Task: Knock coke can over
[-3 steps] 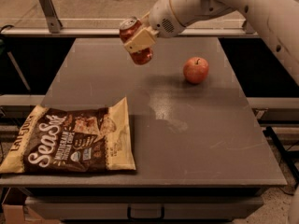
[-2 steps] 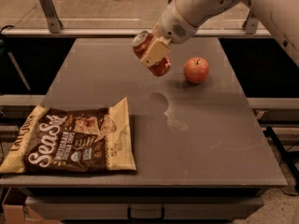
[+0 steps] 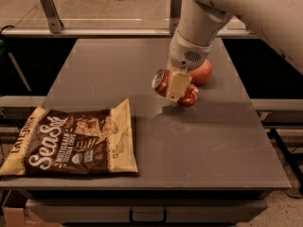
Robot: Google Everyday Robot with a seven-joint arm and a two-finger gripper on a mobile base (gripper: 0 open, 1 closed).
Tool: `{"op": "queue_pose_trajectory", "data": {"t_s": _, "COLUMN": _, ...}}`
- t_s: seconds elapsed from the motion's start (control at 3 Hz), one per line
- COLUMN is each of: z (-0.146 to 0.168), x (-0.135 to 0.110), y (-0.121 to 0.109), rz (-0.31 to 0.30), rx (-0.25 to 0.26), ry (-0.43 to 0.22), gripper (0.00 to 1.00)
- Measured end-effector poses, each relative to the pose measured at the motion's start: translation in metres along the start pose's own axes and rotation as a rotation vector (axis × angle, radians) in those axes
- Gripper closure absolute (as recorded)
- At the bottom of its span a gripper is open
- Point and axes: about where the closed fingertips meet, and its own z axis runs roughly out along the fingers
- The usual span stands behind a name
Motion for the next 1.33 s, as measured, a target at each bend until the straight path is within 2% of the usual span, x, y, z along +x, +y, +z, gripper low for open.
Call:
{"op": "queue_pose_trajectory", "data": {"t_s": 0.33, "z": 0.012, "x": 0.006, "y": 0.018, "rz": -0.037, "rx": -0.047, "ry": 0.081, "gripper": 0.6}}
{"op": "queue_pose_trajectory", "data": {"t_s": 0.67, "z": 0.019, "x": 0.002, "y": 0.029, "rz": -0.07, "rx": -0.074, "ry": 0.116, "gripper": 0.36}}
{"op": "queue_pose_trajectory", "data": {"t_s": 1.0, "z": 0.021, "x": -0.001, "y": 0.035, "rz": -0.087, "rx": -0.089, "ry": 0.123, "gripper": 0.13}}
{"op": "queue_pose_trajectory", "data": {"t_s": 1.33, "z": 0.016, "x": -0.002, "y": 0.035, "rz": -0.088, "rx": -0.089, "ry": 0.108, "gripper": 0.0}}
